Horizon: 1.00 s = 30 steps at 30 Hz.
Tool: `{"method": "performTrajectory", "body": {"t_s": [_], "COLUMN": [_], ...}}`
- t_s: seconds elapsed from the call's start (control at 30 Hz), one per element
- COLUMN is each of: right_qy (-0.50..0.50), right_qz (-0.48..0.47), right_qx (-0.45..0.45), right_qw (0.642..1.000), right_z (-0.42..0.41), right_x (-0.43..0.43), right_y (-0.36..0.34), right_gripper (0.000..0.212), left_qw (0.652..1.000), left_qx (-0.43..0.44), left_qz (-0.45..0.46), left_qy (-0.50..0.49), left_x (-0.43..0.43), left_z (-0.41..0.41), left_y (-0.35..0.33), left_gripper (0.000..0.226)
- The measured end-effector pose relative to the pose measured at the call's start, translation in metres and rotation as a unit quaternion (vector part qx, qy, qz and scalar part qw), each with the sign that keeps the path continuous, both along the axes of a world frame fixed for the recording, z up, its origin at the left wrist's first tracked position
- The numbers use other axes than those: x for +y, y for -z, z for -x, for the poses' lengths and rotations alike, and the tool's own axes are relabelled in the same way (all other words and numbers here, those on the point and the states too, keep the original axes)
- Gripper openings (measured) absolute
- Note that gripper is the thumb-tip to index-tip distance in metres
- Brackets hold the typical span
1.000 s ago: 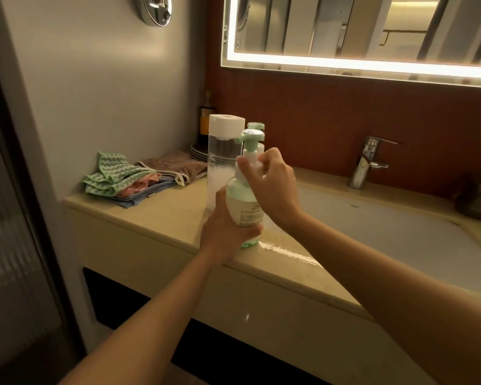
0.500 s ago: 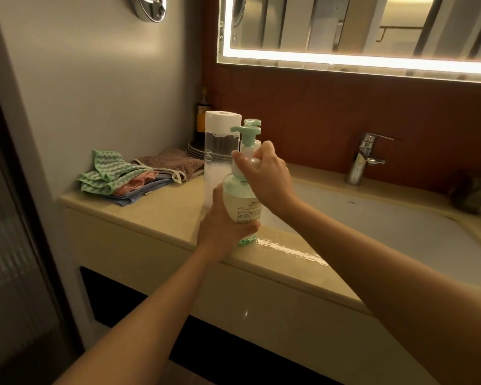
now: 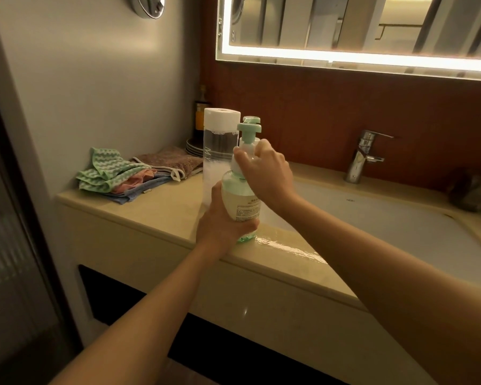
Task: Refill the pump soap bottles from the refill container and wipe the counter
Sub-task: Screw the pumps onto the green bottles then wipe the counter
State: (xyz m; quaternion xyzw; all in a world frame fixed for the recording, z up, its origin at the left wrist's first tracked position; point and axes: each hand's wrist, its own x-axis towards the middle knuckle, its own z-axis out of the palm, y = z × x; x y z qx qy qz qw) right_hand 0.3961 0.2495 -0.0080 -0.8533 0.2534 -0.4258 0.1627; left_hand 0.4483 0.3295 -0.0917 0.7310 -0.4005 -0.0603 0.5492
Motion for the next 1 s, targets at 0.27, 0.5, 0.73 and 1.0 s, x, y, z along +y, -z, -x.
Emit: {"method": "performTrajectory", "body": {"t_s": [0.27,0.5,0.73,1.0], "right_qy": [-0.097,-0.062,-0.125,-0.011], "right_qz": [-0.092,-0.064,-0.154,0.023], "right_qx": [-0.065,-0.021,-0.095,0.009], "right_qw": [0.989,0.996,0.975,1.0], "right_z": [0.002,-0.003,-0.001,0.002], "right_x": [0.004,-0.003,0.005,-0.008], "right_y": [0.013,0.001,0.01,0.006], "right_gripper": [0.041,0.039,0.041,0.053], "left_qw": [1.0,1.0,1.0,1.0], "left_qx": [-0.023,-0.017,-0.023,-0.02], "left_qz": [-0.001,0.0,-0.001,0.004], "left_qy": [0.001,0.005,0.002,0.022], "left_x": [0.0,0.001,0.001,0.002], "left_z": [0.0,0.0,-0.001,-0.001], "left_y": [-0.001,0.0,0.0,-0.001], "left_gripper": [0.092,0.091,0.09,0.088]}}
